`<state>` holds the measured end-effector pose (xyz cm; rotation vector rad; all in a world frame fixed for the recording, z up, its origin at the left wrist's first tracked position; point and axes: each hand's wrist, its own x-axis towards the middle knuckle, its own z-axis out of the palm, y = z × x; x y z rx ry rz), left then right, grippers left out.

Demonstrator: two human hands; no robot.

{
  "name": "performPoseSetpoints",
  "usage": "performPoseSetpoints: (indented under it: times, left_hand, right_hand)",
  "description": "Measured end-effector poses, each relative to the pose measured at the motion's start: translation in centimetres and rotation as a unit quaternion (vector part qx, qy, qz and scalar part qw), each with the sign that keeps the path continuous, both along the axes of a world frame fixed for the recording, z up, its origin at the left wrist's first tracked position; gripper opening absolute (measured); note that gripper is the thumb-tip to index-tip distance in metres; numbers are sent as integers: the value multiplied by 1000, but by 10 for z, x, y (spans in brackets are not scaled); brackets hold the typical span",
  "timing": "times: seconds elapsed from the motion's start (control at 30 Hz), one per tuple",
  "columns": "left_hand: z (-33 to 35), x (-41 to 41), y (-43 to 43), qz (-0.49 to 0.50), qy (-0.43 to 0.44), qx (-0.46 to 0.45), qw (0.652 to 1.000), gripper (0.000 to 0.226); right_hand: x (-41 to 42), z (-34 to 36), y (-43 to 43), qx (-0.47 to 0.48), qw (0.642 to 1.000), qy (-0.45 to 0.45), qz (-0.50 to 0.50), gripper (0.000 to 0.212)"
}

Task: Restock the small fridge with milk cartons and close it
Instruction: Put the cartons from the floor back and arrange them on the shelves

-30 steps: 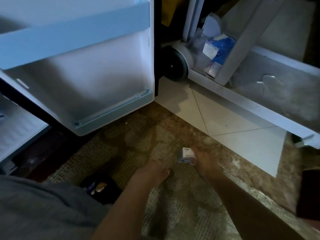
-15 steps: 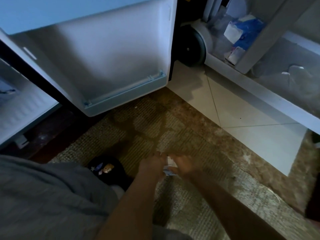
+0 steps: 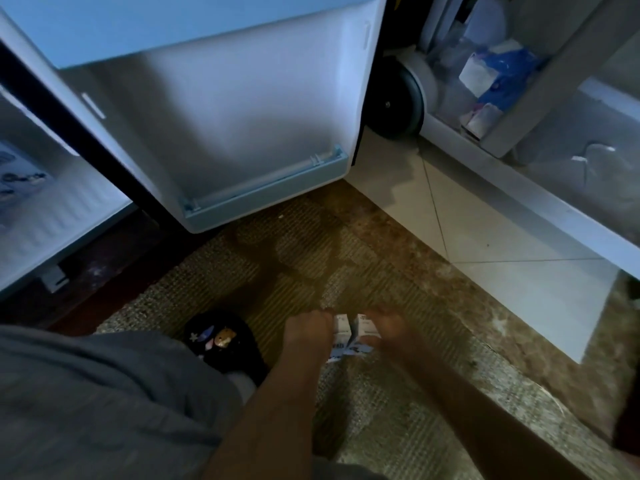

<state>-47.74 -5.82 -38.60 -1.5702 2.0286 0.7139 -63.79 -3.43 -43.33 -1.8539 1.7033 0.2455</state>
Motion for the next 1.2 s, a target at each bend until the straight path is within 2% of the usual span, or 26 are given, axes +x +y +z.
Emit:
performPoseSetpoints:
  times: [0.03,0.07,0.1,0.17,0.33,0.43,0.57,0.7,0.87,1.0,1.2]
  left_hand:
    - [3,1,-1,4,0,-3,1000,31]
    - [7,3,-2,6,1,-7,1000,30]
    - [11,5,-4,6,5,-13,1000,30]
    - [23,10,-9,5,14,-23,1000,30]
    - [62,28,-22,-7,37,-30,999,31]
    - [91,40,-32,-14,45,-24,999,31]
    - [139,58,-45,-32,56,-42,997,38]
    - [189,85,-49,-51,60,-119,990,33]
    - [239,134,-50,-63,38,-203,976,35]
    - [272,179,-48,-43,6,-256,966,45]
    - [314,243,-37,17,-11,-288,957,41]
  right_hand:
    - [1,2,-3,25,999,21,11,69]
    - [3,8,-6,35,998,41,21,63]
    - [3,12,-9,19,998,54,31,50]
    - [4,24,-14,-20,996,65,59,39]
    - [15,75,-34,-85,985,97,110,35]
    - [27,113,-47,-121,979,82,139,32]
    - [46,168,-62,-185,956,83,210,32]
    - [75,218,-77,-187,941,94,265,36]
    - [109,272,-97,-250,908,111,316,40]
    - [147,311,-108,-288,884,127,347,40]
    - [208,357,-117,-325,862,74,382,42]
